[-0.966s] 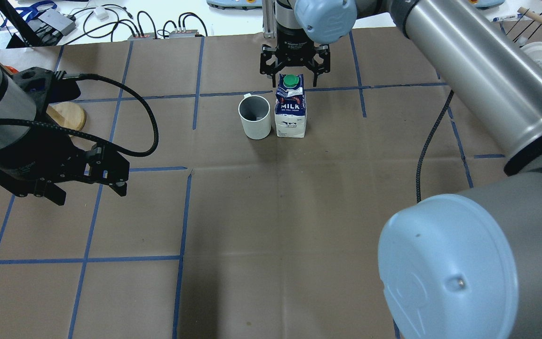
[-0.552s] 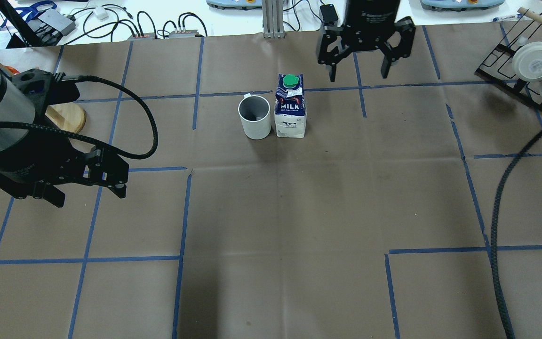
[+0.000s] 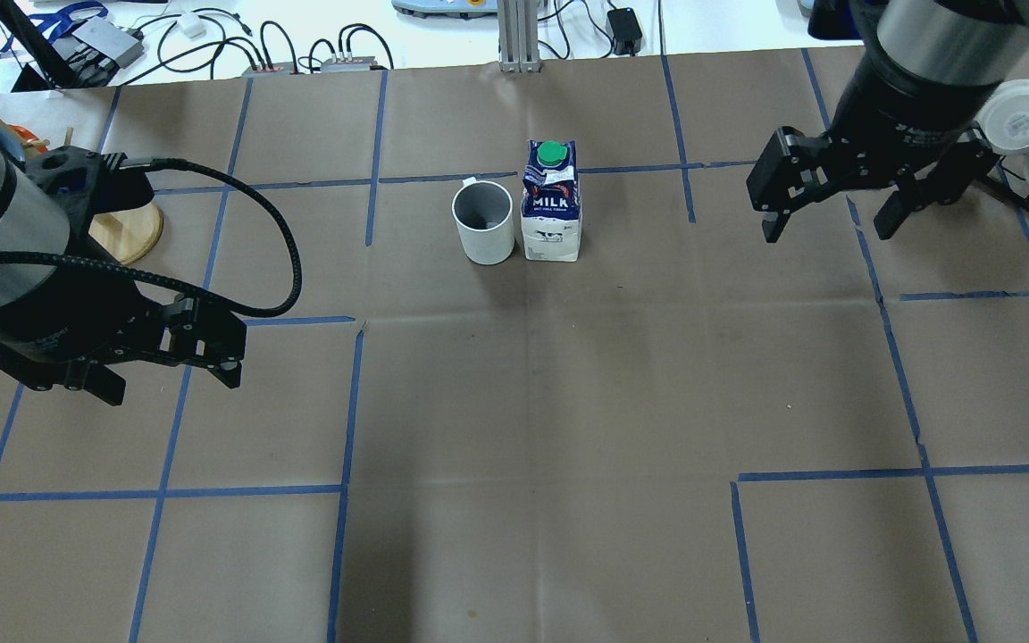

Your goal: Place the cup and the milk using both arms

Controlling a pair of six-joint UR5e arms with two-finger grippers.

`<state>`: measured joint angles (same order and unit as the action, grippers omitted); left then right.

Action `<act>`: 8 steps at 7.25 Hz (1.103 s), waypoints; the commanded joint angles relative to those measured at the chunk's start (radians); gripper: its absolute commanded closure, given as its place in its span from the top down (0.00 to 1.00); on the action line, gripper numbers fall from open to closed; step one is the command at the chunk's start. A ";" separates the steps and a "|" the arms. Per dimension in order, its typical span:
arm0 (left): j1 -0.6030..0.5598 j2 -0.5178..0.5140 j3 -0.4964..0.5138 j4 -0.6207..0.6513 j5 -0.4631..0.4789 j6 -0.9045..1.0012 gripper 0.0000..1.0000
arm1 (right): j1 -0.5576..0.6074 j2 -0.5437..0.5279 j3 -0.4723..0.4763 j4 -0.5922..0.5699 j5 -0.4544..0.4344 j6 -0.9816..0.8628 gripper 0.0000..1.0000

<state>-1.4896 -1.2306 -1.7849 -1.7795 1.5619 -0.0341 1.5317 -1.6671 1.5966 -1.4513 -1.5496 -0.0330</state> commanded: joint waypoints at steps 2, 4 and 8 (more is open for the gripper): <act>0.000 0.005 -0.001 0.000 0.001 0.000 1.00 | 0.002 -0.023 0.043 -0.060 -0.003 0.021 1.00; 0.006 0.005 -0.001 0.000 0.003 0.000 1.00 | 0.010 -0.023 0.043 -0.054 -0.001 0.031 1.00; 0.006 0.007 -0.001 -0.001 0.003 0.000 1.00 | 0.044 -0.023 0.043 -0.054 -0.001 0.045 1.00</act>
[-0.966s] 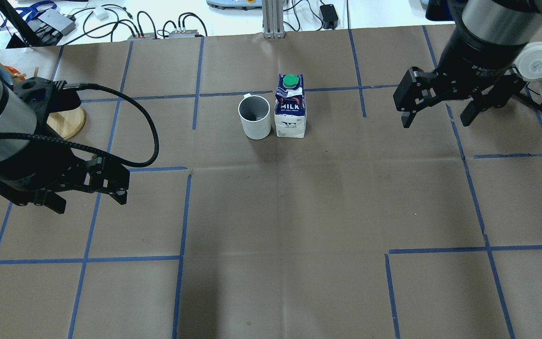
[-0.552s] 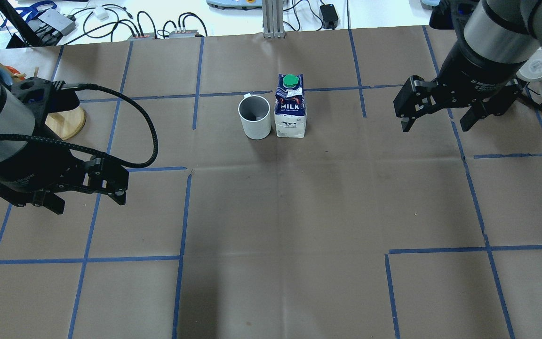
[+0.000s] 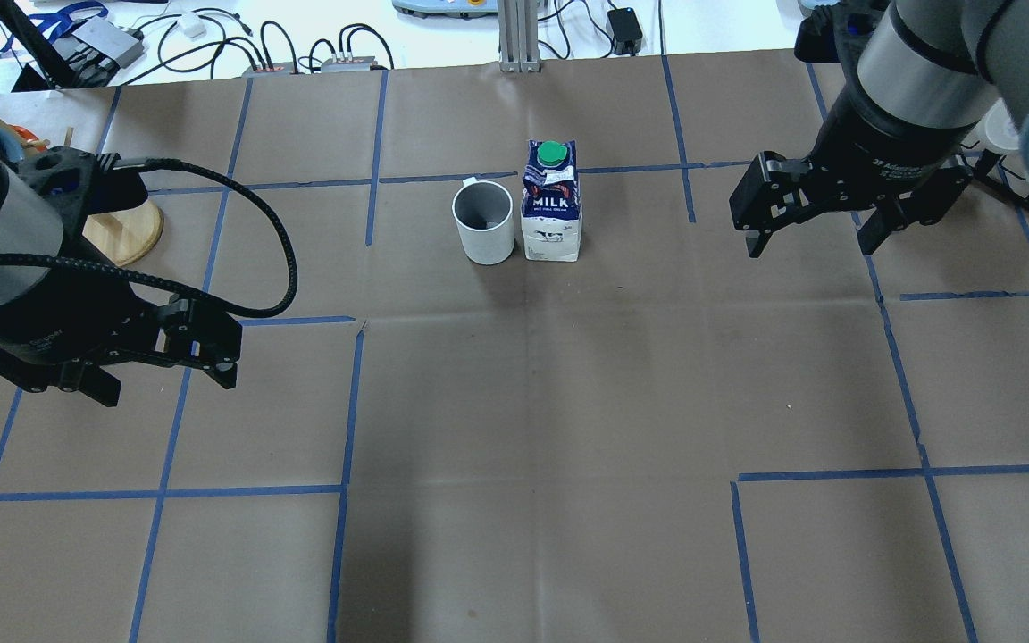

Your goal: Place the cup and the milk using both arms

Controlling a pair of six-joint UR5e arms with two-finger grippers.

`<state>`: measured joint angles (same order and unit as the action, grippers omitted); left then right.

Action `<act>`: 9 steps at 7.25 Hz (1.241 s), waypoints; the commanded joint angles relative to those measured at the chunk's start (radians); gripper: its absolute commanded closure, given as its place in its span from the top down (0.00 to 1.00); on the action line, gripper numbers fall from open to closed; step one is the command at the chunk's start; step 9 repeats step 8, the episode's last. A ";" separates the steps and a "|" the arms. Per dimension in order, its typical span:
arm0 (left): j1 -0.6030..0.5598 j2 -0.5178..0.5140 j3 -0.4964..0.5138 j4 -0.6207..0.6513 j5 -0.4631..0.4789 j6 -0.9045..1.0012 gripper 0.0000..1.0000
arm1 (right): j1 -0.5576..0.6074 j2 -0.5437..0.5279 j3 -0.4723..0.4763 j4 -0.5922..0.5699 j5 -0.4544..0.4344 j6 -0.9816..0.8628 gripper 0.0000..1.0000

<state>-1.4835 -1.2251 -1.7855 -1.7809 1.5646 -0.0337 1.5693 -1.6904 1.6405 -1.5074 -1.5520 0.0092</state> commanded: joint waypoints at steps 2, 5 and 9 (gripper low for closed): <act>0.000 0.001 0.000 -0.002 0.002 0.000 1.00 | 0.009 0.000 0.001 0.001 0.001 0.003 1.00; 0.000 0.002 0.000 -0.002 0.003 0.000 1.00 | 0.009 0.000 0.001 0.000 0.001 0.003 1.00; 0.003 0.024 -0.023 -0.005 0.000 0.000 1.00 | 0.009 0.002 0.004 0.000 0.001 0.003 1.00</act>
